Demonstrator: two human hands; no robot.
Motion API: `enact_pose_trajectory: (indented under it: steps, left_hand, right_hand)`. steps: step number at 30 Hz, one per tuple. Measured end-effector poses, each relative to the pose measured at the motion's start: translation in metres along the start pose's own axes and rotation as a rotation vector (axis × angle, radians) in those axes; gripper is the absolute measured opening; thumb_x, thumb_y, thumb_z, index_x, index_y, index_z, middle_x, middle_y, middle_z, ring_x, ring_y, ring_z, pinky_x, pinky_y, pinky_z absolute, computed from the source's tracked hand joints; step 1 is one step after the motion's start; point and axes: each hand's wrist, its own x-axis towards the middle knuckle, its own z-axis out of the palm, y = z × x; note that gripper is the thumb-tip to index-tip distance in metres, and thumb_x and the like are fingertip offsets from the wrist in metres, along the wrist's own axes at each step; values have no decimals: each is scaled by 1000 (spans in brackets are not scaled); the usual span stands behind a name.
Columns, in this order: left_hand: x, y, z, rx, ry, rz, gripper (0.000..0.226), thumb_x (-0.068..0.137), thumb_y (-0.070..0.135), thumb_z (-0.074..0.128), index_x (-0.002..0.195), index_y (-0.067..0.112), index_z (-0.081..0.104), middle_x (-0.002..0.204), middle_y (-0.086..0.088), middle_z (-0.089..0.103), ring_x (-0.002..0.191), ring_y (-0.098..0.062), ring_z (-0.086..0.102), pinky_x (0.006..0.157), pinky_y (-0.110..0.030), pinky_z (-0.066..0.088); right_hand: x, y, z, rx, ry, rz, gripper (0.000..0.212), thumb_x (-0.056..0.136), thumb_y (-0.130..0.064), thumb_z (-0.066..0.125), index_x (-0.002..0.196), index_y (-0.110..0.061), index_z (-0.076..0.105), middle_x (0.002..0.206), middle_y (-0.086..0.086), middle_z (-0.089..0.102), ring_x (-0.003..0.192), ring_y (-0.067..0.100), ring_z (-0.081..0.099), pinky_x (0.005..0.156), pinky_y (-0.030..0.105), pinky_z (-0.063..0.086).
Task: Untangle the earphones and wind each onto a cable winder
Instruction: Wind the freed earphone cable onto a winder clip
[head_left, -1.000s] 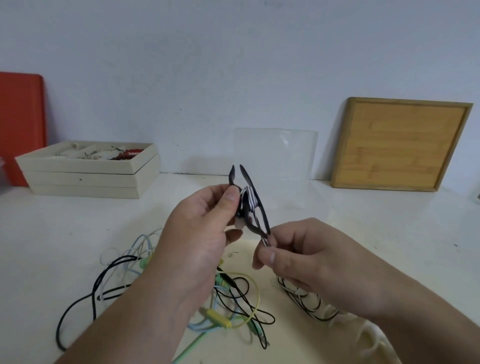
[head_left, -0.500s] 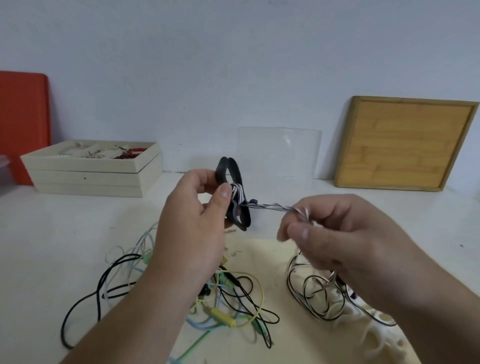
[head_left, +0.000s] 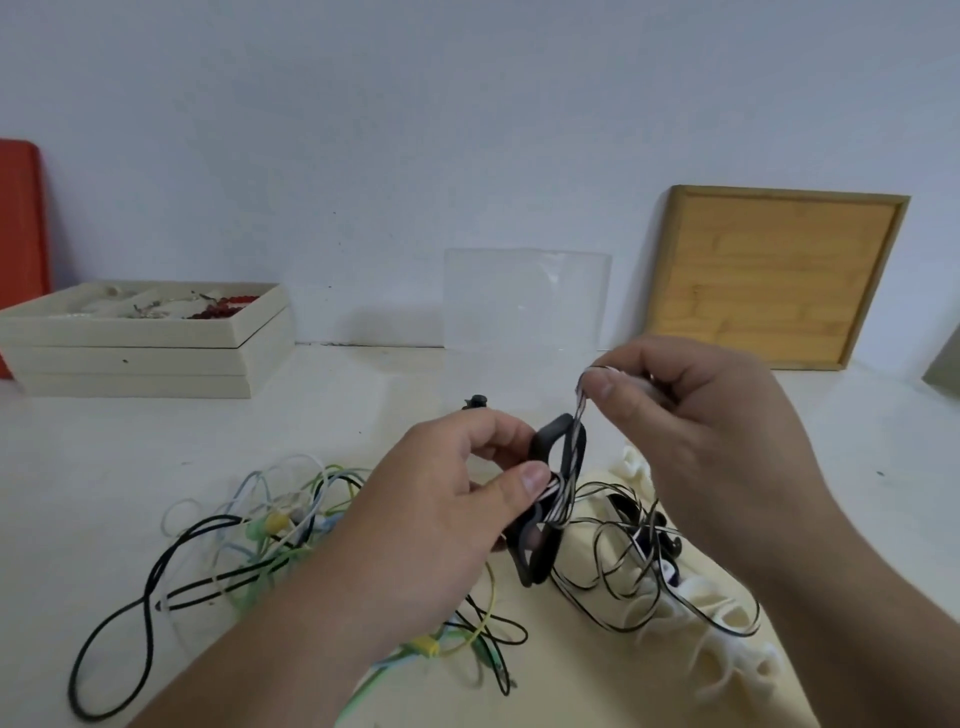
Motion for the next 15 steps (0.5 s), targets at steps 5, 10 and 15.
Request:
enact_pose_trajectory:
  steps: [5, 10, 15]
  left_hand:
    - [3, -2, 0, -49, -8, -14, 10, 93, 20, 66, 96, 28, 72, 88, 7, 74, 73, -23, 74, 81, -42, 61]
    - [1, 1, 0, -209, -73, -24, 13, 92, 19, 65, 92, 29, 73, 87, 11, 71, 70, -21, 73, 81, -47, 59]
    - [2, 2, 0, -324, -118, 37, 14, 84, 31, 71, 96, 26, 75, 91, 1, 75, 82, -25, 74, 77, -44, 61]
  right_hand:
    - [1, 4, 2, 17, 5, 69, 23, 91, -24, 67, 70, -13, 67, 47, -12, 33, 45, 6, 29, 42, 14, 26]
    - [2, 12, 0, 64, -35, 225, 27, 92, -31, 65, 70, -16, 67, 49, -3, 39, 45, 12, 32, 46, 22, 31]
    - [1, 17, 4, 101, -273, 348, 31, 91, -35, 68, 80, -6, 67, 50, 9, 41, 48, 15, 33, 48, 26, 28]
